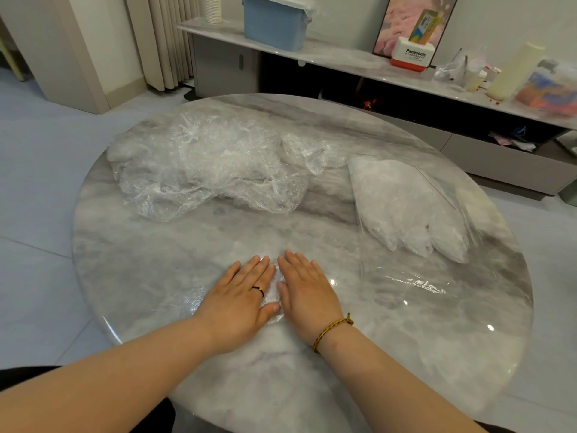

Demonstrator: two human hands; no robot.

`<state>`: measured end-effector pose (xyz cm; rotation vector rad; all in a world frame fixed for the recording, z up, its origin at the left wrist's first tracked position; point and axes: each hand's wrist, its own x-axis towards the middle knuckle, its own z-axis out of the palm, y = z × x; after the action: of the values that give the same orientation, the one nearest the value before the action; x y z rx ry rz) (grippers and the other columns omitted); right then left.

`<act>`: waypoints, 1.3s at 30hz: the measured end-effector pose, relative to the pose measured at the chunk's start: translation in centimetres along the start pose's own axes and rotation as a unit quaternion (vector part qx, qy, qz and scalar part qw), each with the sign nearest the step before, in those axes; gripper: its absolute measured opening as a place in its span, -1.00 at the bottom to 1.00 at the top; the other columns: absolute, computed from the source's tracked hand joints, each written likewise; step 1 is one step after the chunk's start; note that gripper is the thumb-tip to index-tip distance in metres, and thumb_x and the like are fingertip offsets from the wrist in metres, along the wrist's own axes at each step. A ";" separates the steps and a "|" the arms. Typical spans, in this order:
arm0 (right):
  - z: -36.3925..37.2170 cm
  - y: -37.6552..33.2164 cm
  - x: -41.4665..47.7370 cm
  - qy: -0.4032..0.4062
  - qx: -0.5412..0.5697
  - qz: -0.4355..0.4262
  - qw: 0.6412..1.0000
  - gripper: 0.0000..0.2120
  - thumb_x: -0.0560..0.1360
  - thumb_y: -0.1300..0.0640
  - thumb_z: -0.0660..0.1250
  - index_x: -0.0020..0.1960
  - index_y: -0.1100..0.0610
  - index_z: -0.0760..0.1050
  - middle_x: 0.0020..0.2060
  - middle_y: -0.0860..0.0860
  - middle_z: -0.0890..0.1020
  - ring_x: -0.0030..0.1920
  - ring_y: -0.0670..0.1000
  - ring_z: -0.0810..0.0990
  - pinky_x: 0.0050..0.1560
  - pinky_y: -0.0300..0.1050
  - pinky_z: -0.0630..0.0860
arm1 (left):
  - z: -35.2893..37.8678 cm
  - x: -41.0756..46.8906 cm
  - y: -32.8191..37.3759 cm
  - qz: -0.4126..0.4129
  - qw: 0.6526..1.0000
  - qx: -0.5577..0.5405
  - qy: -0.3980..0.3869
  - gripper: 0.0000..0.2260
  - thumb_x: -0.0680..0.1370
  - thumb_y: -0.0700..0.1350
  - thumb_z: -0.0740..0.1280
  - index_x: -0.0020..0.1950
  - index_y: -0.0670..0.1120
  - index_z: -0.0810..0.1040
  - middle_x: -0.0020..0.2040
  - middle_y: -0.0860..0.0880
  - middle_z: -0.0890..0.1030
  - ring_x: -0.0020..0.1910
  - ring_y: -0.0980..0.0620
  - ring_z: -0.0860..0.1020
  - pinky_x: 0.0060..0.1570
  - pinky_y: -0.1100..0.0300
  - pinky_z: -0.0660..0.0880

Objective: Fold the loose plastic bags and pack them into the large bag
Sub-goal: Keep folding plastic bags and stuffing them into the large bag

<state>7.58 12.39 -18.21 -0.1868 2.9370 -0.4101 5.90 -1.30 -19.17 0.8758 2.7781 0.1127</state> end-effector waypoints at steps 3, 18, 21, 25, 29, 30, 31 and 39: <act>0.1 0.1 -0.1 -0.002 -0.008 -0.001 1.000 -0.01 0.14 -0.15 -0.53 0.52 0.09 -0.07 0.52 -0.03 -0.07 0.51 -0.09 -0.15 0.29 -0.29 -0.39 | 0.0 0.1 0.0 0.002 1.000 -0.006 -0.008 0.28 -0.17 0.31 -0.80 0.50 -0.08 -0.25 0.52 0.04 -0.25 0.27 0.25 -0.39 0.24 0.30 -0.45; -0.4 -0.1 -0.1 0.011 0.060 -0.002 0.998 -0.53 0.63 0.03 -0.03 0.51 0.09 0.01 0.51 0.00 0.00 0.51 -0.06 -0.09 0.42 -0.27 -0.24 | -1.7 0.2 0.1 -0.042 0.996 -0.083 0.010 -0.22 0.40 0.37 -0.16 0.52 -0.02 -0.04 0.53 0.06 0.02 0.49 0.12 -0.03 0.40 0.28 -0.08; -1.1 0.2 -0.2 0.078 0.120 0.012 0.990 -0.56 0.60 0.13 0.11 0.46 0.11 0.16 0.45 0.01 0.20 0.46 -0.05 0.11 0.40 -0.29 -0.03 | -2.8 0.6 0.1 -0.094 0.979 -0.168 0.062 -0.38 0.53 0.18 0.22 0.49 -0.06 0.12 0.43 0.03 0.27 0.42 0.06 0.19 0.34 0.25 0.15; -2.1 0.6 -0.6 0.110 0.170 0.033 0.979 -0.60 0.58 0.20 0.13 0.41 0.12 0.25 0.37 -0.01 0.33 0.38 -0.04 0.22 0.28 -0.39 0.09 | -3.1 1.2 0.2 -0.149 0.974 -0.165 0.054 -0.42 0.47 0.13 0.33 0.40 -0.07 0.29 0.30 -0.01 0.43 0.32 0.01 0.35 0.26 0.20 0.30; -2.6 0.6 -1.1 0.126 0.223 0.056 0.965 -0.63 0.57 0.21 0.15 0.38 0.13 0.29 0.32 -0.01 0.37 0.30 -0.04 0.33 0.13 -0.44 0.17 | -3.7 1.5 0.4 -0.154 0.981 -0.121 0.002 -0.55 0.47 0.10 0.33 0.30 -0.03 0.39 0.22 0.01 0.48 0.27 0.00 0.37 0.19 0.21 0.28; -2.7 0.6 -1.2 0.131 0.237 0.060 0.961 -0.62 0.57 0.21 0.16 0.37 0.12 0.29 0.30 -0.01 0.38 0.25 -0.04 0.36 0.11 -0.42 0.21 | -3.8 1.5 0.5 -0.152 0.981 -0.124 -0.003 -0.58 0.47 0.10 0.33 0.27 -0.03 0.42 0.21 0.00 0.47 0.27 -0.01 0.36 0.18 0.21 0.27; -2.9 0.5 -1.4 0.137 0.252 0.065 0.956 -0.62 0.56 0.20 0.18 0.37 0.11 0.29 0.28 -0.02 0.40 0.17 -0.06 0.39 0.07 -0.41 0.25 | -3.9 1.5 0.7 -0.149 0.979 -0.141 0.000 -0.63 0.47 0.08 0.33 0.22 -0.03 0.45 0.18 0.00 0.45 0.24 -0.01 0.37 0.15 0.22 0.28; -4.3 0.8 -3.2 0.158 0.335 0.097 0.924 -0.35 0.51 0.08 0.30 0.48 0.13 0.05 0.43 -0.03 0.21 0.39 -0.07 0.25 0.29 -0.37 0.19 | -6.2 0.9 1.6 -0.087 0.844 -0.518 0.110 -0.86 0.41 -0.21 0.44 -0.27 -0.07 0.50 -0.26 -0.06 0.59 -0.28 0.08 0.54 -0.23 0.31 0.45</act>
<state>9.86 14.73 -13.84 0.2843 2.8516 -1.4821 4.61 0.56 -13.12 0.3060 2.3513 1.5689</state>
